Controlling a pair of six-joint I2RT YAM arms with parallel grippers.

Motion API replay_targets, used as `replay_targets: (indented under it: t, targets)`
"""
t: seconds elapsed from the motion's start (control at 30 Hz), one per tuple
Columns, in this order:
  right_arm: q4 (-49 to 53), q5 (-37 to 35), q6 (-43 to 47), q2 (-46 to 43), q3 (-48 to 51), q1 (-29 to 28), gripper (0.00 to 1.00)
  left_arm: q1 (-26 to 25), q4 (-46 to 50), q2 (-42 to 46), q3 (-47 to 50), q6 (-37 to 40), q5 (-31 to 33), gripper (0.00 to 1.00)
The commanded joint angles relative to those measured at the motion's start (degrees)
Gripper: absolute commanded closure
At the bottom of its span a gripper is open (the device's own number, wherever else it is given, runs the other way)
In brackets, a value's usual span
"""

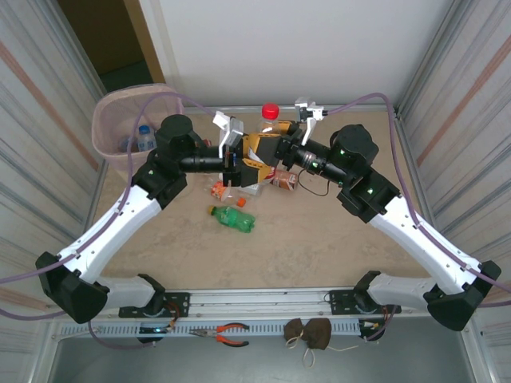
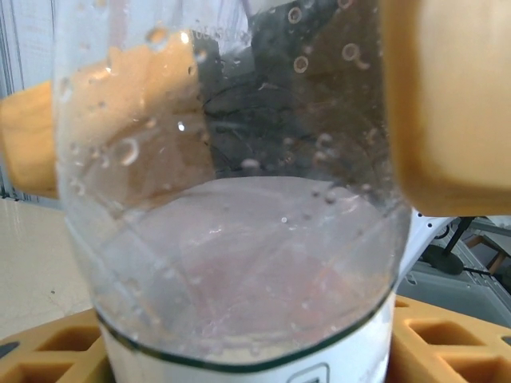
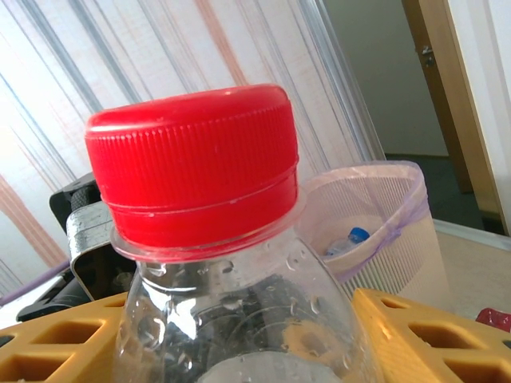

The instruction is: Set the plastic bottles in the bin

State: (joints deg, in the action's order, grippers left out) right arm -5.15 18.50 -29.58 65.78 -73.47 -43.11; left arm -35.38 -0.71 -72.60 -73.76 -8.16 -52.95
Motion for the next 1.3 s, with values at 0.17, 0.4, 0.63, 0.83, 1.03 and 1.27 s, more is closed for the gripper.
replay_targets:
  t: [0.17,0.4,0.63,0.83,1.03,1.27]
  targets:
    - [-0.92,0.23,-0.24,-1.43,0.36,-0.39,0.37,-0.48,-1.41,0.21,-2.18,1.34,-1.7,0.44]
    - [3.71,-3.81,2.69,-3.81,-0.53,-0.46,0.22,-0.43,1.58,1.76,-2.65,3.39,1.88,0.44]
    - [8.89,-10.78,6.7,-8.79,0.22,-0.3,0.19,1.96,7.11,3.03,-4.16,3.5,11.12,0.43]
    - [10.63,-15.25,8.13,-14.62,2.13,0.61,0.18,5.89,13.47,3.09,-8.26,0.86,23.51,0.44]
    - [11.82,-16.03,7.99,-16.46,2.86,2.03,0.17,11.91,22.96,0.99,-14.62,-7.95,38.53,0.49]
    - [12.78,-15.87,7.79,-17.08,3.04,2.82,0.17,19.68,27.49,-1.9,-17.47,-22.97,50.2,0.49]
